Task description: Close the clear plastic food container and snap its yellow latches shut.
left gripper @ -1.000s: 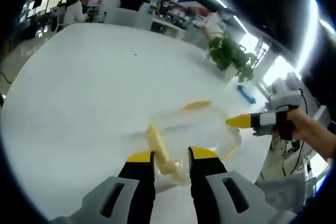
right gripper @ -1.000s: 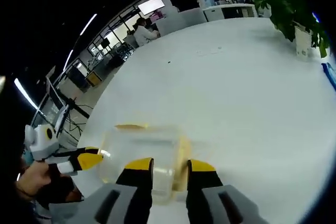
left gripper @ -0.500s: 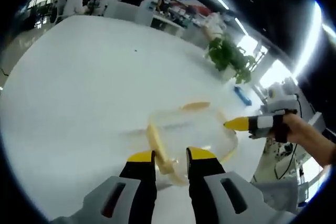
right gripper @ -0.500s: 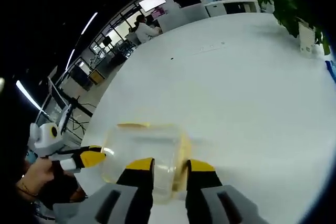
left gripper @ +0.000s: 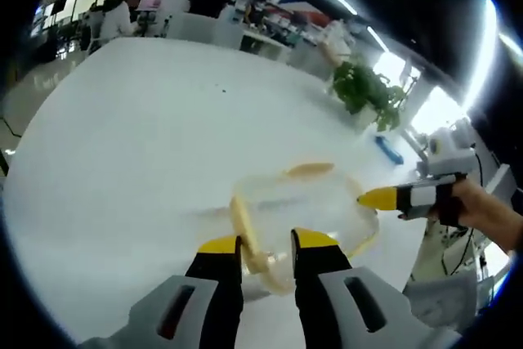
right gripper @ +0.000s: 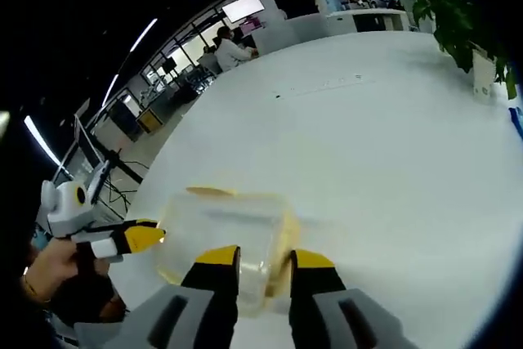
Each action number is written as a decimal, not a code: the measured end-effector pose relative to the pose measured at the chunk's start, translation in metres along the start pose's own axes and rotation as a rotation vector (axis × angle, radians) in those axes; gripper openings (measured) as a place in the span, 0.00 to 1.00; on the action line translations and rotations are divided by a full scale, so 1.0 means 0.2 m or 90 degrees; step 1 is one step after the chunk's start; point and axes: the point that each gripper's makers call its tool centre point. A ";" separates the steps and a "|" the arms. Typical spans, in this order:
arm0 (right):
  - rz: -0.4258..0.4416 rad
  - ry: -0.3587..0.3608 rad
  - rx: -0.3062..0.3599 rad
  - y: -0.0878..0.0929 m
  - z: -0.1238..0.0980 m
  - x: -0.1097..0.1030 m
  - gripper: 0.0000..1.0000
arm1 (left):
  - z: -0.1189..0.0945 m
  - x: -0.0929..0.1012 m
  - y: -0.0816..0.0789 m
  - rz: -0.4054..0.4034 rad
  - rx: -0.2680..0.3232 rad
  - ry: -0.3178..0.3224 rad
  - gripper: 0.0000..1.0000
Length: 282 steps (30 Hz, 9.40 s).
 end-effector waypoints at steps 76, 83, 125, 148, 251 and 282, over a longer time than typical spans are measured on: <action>-0.310 -0.080 0.040 -0.24 0.18 -0.33 0.29 | 0.11 0.27 -0.07 0.246 0.004 0.082 0.28; -0.339 -0.095 0.027 -0.28 0.21 -0.35 0.30 | 0.11 0.29 0.00 0.289 -0.027 0.097 0.29; -0.471 -0.338 -0.183 -0.20 0.34 -0.35 0.38 | 0.12 0.31 0.16 0.641 -0.061 0.133 0.42; -0.484 -0.400 -0.325 -0.17 0.35 -0.35 0.30 | 0.14 0.31 0.16 0.669 -0.094 0.125 0.38; -0.391 -0.148 -0.035 0.00 -0.08 -0.14 0.56 | -0.04 0.13 0.04 0.441 -0.011 0.019 0.58; -0.446 -0.112 -0.060 0.05 -0.01 -0.11 0.55 | 0.02 0.07 0.06 0.389 -0.048 0.011 0.51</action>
Point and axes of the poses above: the point that each gripper's makers call its tool centre point, and the gripper's own axes: z roughly forward along the fingers, x roughly to its right, y roughly out of its underside, and after that the axes turned 10 degrees about -z, right-handed
